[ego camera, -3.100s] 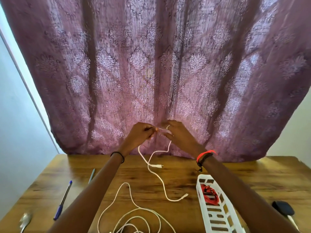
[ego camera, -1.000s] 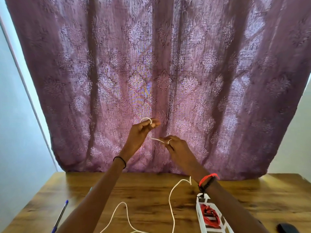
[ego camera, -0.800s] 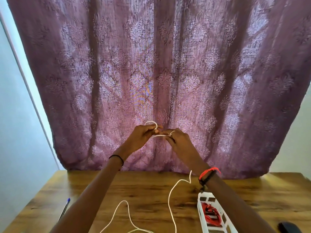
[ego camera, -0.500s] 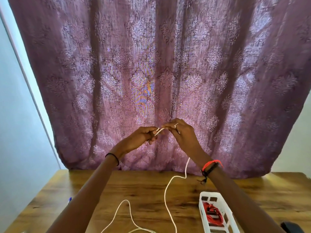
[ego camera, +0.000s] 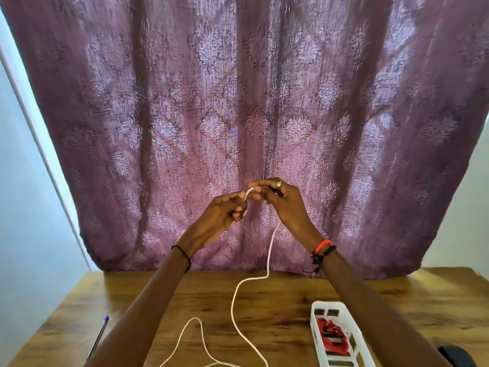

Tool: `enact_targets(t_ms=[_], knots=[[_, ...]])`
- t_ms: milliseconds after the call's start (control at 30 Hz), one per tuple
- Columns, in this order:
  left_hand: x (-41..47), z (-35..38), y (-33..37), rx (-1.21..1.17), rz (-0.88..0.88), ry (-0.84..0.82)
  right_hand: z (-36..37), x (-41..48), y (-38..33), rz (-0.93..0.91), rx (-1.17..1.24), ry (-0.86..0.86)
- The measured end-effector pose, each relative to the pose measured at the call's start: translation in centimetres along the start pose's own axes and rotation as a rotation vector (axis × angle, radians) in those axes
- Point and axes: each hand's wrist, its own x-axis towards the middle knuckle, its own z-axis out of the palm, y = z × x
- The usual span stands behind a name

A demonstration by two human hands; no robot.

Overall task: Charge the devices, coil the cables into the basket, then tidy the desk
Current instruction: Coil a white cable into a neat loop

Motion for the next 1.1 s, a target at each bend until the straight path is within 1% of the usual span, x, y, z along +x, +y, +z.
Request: enact_targets(t_ms=[67, 133, 200, 300, 367, 467, 600, 667, 700, 767, 833, 933, 967, 1033, 1100], knots=[[0.1, 0.2, 0.1, -0.102, -0.003, 0.03, 0.1, -0.1, 0.0, 0.037, 0.077, 0.021], [0.0, 0.2, 0.3, -0.206, -0.044, 0.032, 0.3, -0.4, 0.4, 0.071, 0.103, 0.033], [0.0, 0.2, 0.4, -0.357, -0.085, -0.014, 0.6, -0.5, 0.7, 0.098, 0.136, 0.046], [0.2, 0.1, 0.3, -0.582, -0.093, -0.087, 1.2, -0.5, 0.8, 0.114, 0.187, 0.059], [0.4, 0.0, -0.1, -0.694, -0.092, -0.105, 1.6, -0.5, 1.0, 0.102, 0.159, 0.072], [0.7, -0.2, -0.6, -0.824, -0.055, -0.109, 2.5, -0.8, 1.4, 0.088, 0.055, 0.115], [1.3, -1.1, -0.8, -0.922, 0.013, -0.069, 3.3, -1.3, 1.7, 0.088, 0.001, 0.185], [1.7, -1.4, -0.5, -0.959, 0.059, -0.017, 3.5, -1.6, 1.9, 0.12, 0.028, 0.213], [1.9, -1.5, -0.3, -0.986, 0.092, 0.021, 3.6, -1.8, 2.0, 0.136, 0.05, 0.213], [2.3, -1.6, 0.4, -1.041, 0.149, 0.077, 3.9, -2.6, 2.8, 0.152, -0.003, 0.192], [2.7, -1.8, 1.2, -1.009, 0.196, 0.116, 4.4, -3.5, 3.3, 0.154, -0.155, 0.146], [3.2, -2.0, 1.7, -0.867, 0.201, 0.164, 4.6, -4.2, 2.4, 0.158, -0.522, 0.039], [3.3, -2.0, 1.8, -0.8, 0.198, 0.183, 4.7, -4.2, 1.7, 0.156, -0.587, 0.016], [3.4, -1.8, 1.8, -0.596, 0.195, 0.228, 4.8, -4.2, 0.5, 0.128, -0.646, -0.004], [3.4, -1.6, 1.7, -0.315, 0.206, 0.266, 4.9, -4.0, -0.4, 0.107, -0.682, -0.021]])
